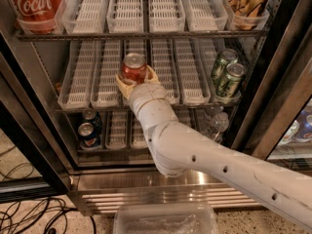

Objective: Pick coke can from middle shelf of fridge

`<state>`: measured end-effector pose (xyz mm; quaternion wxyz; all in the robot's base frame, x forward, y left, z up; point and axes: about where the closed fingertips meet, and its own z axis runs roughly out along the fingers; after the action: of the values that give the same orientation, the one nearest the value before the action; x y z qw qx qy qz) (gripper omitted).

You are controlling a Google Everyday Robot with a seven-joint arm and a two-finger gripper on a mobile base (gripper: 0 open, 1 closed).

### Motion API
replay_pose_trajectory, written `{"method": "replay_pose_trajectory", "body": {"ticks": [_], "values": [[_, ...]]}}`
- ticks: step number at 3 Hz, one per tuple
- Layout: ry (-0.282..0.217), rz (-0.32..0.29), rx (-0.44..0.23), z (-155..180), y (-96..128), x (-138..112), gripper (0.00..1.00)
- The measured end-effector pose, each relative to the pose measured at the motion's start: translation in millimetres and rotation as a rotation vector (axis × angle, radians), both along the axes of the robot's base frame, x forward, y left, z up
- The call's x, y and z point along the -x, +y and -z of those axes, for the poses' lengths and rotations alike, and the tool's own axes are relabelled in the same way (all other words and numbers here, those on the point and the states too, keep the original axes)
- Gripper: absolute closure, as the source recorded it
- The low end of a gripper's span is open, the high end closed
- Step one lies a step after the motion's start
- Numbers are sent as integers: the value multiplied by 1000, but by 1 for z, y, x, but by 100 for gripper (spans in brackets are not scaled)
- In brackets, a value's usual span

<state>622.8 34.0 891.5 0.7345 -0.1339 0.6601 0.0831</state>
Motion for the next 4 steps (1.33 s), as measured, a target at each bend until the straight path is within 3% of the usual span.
{"method": "replay_pose_trajectory", "body": {"ticks": [1, 3, 4], "values": [[43, -24, 43, 1, -11, 9, 100], [191, -83, 238, 8, -58, 22, 100], [256, -211, 279, 11, -27, 41, 100]]}}
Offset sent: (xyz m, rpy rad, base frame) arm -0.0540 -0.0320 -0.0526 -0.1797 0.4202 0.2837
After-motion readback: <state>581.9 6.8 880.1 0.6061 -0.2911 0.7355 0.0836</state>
